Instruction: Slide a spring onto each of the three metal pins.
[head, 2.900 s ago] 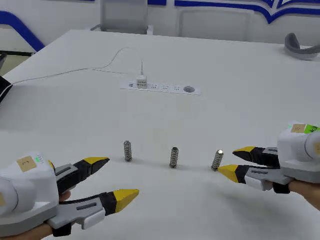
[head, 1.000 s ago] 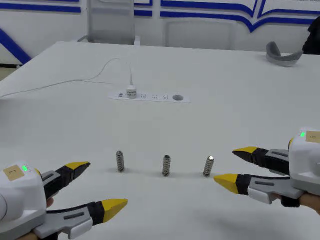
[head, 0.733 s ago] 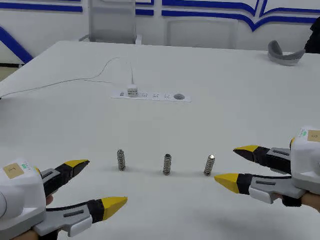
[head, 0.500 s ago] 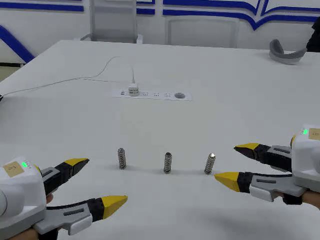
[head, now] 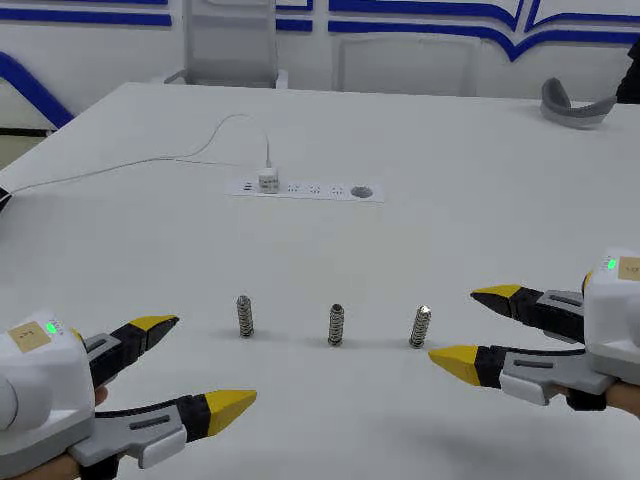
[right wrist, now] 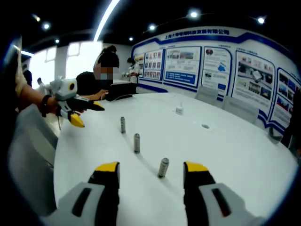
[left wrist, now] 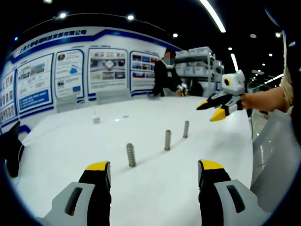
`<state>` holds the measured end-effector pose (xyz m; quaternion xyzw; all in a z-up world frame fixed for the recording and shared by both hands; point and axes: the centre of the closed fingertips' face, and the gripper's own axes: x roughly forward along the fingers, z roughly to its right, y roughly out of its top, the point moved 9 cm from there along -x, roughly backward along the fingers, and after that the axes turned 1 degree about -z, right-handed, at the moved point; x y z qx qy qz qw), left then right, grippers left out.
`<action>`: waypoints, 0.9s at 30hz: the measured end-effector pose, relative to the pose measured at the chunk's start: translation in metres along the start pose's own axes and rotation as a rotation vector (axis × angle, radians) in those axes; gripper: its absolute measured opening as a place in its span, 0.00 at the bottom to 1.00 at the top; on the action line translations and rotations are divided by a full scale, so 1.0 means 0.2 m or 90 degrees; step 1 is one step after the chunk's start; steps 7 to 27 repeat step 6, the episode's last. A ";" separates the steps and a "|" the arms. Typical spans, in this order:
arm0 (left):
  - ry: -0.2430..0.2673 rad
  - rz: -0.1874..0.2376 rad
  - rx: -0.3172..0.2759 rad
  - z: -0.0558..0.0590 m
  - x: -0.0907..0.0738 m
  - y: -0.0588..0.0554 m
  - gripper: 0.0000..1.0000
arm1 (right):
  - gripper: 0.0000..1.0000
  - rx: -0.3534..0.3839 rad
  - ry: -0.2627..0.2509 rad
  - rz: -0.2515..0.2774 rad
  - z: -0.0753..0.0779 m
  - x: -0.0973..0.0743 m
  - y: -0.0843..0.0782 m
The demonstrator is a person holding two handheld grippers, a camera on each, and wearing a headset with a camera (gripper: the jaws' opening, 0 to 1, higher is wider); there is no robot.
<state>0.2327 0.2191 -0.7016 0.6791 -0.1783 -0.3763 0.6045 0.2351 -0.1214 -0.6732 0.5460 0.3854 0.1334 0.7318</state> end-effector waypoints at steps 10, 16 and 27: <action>0.004 0.000 0.001 0.00 -0.01 0.00 0.77 | 0.56 -0.001 0.002 0.002 0.00 0.00 0.00; 0.004 0.000 0.001 0.00 -0.01 0.00 0.77 | 0.56 -0.001 0.002 0.002 0.00 0.00 0.00; 0.004 0.000 0.001 0.00 -0.01 0.00 0.77 | 0.56 -0.001 0.002 0.002 0.00 0.00 0.00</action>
